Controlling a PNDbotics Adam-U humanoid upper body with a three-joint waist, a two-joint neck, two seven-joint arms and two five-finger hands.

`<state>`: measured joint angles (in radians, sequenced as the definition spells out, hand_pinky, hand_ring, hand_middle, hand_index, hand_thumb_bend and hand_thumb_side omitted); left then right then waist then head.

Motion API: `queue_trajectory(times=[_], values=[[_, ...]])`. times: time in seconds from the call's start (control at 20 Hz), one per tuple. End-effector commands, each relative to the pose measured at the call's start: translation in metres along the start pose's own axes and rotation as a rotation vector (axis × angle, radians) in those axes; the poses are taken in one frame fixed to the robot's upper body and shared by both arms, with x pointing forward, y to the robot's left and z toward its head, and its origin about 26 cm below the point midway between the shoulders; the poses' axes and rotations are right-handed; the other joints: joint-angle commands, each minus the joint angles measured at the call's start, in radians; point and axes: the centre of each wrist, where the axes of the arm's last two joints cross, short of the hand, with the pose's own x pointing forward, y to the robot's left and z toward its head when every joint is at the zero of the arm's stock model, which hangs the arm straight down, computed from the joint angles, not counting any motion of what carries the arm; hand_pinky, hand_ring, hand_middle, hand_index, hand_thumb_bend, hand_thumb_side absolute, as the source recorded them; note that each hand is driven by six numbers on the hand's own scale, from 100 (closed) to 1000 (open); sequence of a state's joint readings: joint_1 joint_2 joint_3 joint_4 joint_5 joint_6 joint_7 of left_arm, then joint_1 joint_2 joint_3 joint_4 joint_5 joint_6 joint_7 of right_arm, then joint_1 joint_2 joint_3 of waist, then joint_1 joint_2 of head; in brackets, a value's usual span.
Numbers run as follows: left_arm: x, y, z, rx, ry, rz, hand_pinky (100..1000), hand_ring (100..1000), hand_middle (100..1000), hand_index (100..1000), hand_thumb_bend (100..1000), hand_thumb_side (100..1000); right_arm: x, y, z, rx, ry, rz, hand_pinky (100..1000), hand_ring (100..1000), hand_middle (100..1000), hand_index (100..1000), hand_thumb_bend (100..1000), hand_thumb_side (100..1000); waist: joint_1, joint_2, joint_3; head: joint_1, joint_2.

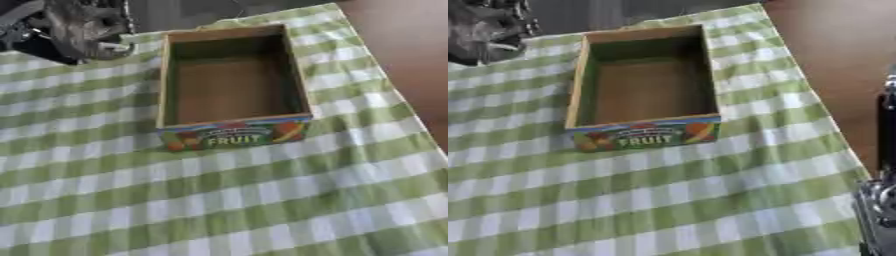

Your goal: Pick up objects on the table and place them in the box.

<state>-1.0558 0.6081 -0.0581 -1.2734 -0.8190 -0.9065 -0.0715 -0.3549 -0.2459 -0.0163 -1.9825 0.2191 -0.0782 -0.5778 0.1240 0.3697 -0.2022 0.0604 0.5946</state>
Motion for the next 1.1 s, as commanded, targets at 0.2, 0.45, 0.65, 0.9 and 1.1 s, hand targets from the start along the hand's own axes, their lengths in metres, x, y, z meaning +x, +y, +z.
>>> queue_trajectory(times=[0.2, 0.45, 0.65, 0.9, 1.1], values=[[-0.011, 0.006, -0.015, 0.079, 0.029, -0.139, 595, 611, 499, 531, 100, 153, 0.011, 0.009, -0.006, 0.017, -0.034, -0.069, 895, 837, 642, 807, 100, 716, 0.007, -0.012, -0.052, 0.06, -0.02], [-0.013, -0.007, -0.031, 0.088, 0.046, -0.245, 605, 607, 478, 531, 100, 117, 0.016, 0.019, -0.007, 0.037, -0.038, -0.126, 896, 837, 642, 807, 100, 718, 0.016, 0.001, -0.108, 0.122, -0.03], [-0.01, -0.025, -0.04, 0.092, 0.071, -0.331, 610, 602, 462, 513, 100, 100, 0.021, 0.028, -0.007, 0.059, -0.038, -0.183, 897, 837, 642, 807, 100, 719, 0.014, 0.01, -0.15, 0.172, -0.014], [-0.007, -0.047, -0.038, 0.051, 0.101, -0.462, 614, 599, 458, 514, 100, 100, 0.026, 0.036, -0.006, 0.085, -0.036, -0.232, 897, 838, 642, 807, 100, 719, 0.01, 0.024, -0.189, 0.232, -0.017], [-0.007, -0.062, -0.031, 0.016, 0.1, -0.495, 619, 606, 470, 521, 100, 105, 0.027, 0.039, -0.005, 0.099, -0.034, -0.251, 899, 839, 641, 807, 100, 721, 0.011, 0.031, -0.2, 0.239, -0.027]])
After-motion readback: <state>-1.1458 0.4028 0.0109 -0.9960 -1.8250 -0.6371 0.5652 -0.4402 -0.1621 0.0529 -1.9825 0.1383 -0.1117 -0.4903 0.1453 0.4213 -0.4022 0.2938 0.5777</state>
